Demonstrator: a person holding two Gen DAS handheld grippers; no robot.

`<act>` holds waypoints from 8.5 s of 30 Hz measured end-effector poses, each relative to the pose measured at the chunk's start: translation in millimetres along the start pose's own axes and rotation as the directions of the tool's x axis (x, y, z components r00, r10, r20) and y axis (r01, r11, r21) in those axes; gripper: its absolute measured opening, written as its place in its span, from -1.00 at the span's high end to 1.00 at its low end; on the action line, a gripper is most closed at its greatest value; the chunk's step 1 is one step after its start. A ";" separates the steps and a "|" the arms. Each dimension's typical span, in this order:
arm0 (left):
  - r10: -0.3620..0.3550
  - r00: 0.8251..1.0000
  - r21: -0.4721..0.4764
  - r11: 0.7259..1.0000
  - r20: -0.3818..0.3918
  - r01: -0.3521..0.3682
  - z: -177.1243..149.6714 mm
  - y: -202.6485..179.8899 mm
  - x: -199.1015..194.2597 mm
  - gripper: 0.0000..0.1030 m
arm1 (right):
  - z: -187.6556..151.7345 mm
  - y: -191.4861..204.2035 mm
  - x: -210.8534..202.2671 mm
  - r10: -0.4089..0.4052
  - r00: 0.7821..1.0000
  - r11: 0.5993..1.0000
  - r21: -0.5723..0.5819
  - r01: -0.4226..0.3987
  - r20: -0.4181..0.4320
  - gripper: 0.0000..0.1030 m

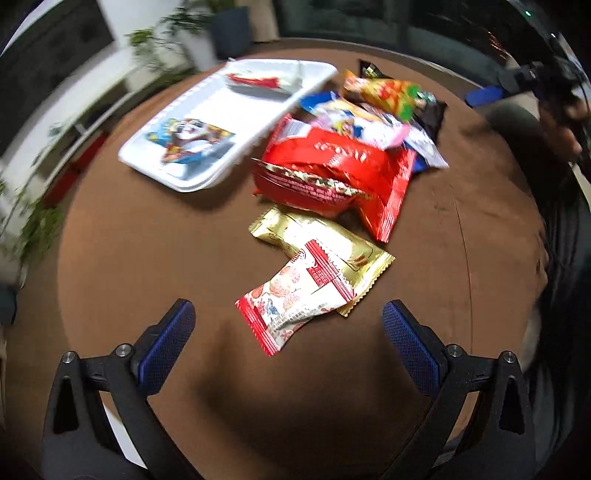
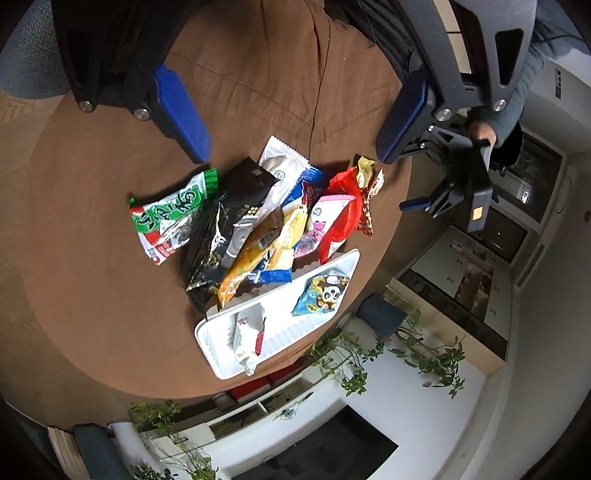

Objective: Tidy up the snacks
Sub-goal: 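Withdraw both grippers from the tray back toward the snack pile, then grasp the red-and-white square packet with the left gripper, then lift the square packet with the left gripper while the right gripper grasps the black packet, then carry both packets over the tray and open both grippers to release them, then withdraw both grippers from the tray toward the remaining snacks, then grasp the gold bar wrapper with the left gripper while the right gripper grasps the green-white packet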

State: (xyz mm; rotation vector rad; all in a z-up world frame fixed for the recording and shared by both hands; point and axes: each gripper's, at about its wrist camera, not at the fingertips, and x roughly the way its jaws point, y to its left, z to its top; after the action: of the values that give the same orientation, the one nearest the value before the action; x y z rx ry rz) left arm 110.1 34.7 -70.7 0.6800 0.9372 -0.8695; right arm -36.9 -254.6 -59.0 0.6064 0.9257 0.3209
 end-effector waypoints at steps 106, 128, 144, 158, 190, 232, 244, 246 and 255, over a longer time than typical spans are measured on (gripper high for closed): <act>-0.144 0.950 -0.672 0.678 0.278 0.299 -61.8 -41.9 -33.7 0.37 | 79.2 -22.1 64.9 -0.277 0.949 0.961 -0.051 0.272 -0.154 0.60; -0.045 0.922 -0.692 0.646 0.385 0.321 -38.5 29.7 -68.9 0.37 | 129.1 -47.2 -9.6 -0.208 0.978 0.974 0.097 0.204 0.034 0.60; -0.008 0.979 -0.653 0.744 0.204 0.142 128.8 125.2 6.9 0.37 | 210.2 68.4 138.3 -0.209 0.968 0.958 -0.226 0.174 -0.142 0.60; 0.076 0.994 -0.615 0.789 0.073 -0.016 159.9 108.8 72.9 0.34 | 216.8 30.0 193.7 -0.315 0.924 0.937 -0.226 0.267 -0.216 0.59; 0.241 0.948 -0.675 0.737 0.206 -0.041 62.8 38.3 -50.1 -1.00 | 143.4 34.8 27.4 -0.109 0.988 0.982 -0.140 0.124 0.112 -0.84; 0.125 0.988 -0.561 0.813 -0.093 -0.156 28.8 -12.7 25.5 -0.08 | 28.4 -20.9 20.1 -0.384 0.923 0.924 -0.014 0.383 -0.030 -0.62; 0.106 0.993 -0.565 0.817 -0.053 -0.117 13.1 -21.0 13.7 0.43 | 44.3 -34.8 43.7 -0.426 0.901 0.904 -0.015 0.427 -0.085 -0.57; 0.104 0.994 -0.567 0.816 -0.046 -0.111 7.7 -26.5 10.4 0.43 | 48.3 -34.5 46.0 -0.445 0.892 0.896 -0.035 0.444 -0.080 -0.54; 0.104 0.994 -0.574 0.812 -0.032 -0.103 -6.7 -48.1 -0.5 0.43 | 58.1 -19.5 66.0 -0.483 0.871 0.873 -0.129 0.471 -0.090 -0.37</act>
State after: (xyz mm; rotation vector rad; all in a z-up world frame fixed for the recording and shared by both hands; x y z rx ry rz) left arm 65.7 16.7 -79.2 0.1981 1.0842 -0.4430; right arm 48.5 -256.9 -87.4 0.2467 1.1344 -0.0443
